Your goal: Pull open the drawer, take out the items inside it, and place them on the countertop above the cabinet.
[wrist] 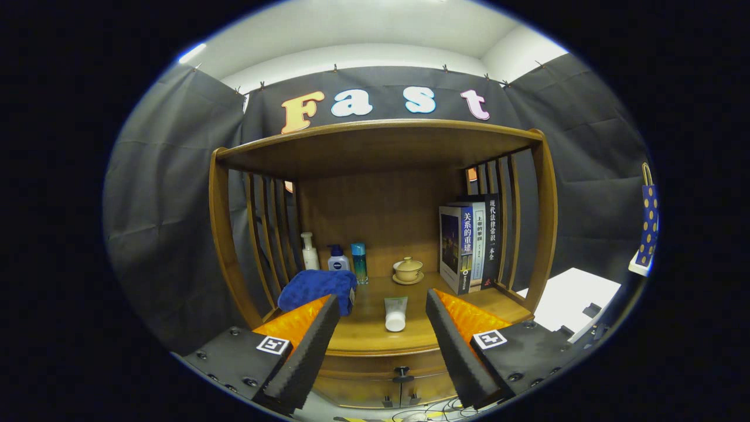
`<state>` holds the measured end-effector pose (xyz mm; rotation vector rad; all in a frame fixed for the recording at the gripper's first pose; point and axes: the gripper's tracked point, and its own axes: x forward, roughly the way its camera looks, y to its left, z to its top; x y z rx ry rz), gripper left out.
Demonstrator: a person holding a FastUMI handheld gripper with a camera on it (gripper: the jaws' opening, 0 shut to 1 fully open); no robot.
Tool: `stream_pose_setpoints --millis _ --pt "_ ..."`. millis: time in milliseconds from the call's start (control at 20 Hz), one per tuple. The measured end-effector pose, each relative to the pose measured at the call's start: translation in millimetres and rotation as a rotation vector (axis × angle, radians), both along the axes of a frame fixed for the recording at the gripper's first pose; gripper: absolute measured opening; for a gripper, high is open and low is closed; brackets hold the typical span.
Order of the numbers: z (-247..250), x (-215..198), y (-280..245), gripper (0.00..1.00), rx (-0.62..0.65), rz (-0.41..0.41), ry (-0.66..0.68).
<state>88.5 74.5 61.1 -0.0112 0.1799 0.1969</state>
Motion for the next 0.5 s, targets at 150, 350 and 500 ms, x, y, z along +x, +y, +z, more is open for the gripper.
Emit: stream_pose_setpoints --millis 150,350,500 --pt "-1.3 -0.7 -1.7 0.98 0.005 -0.005 0.004" --pt "-3.6 -0.5 -2.3 0.98 0.011 -0.004 0.012" --pt "-5.2 -0.1 -2.6 0.98 0.006 -0.006 0.015"
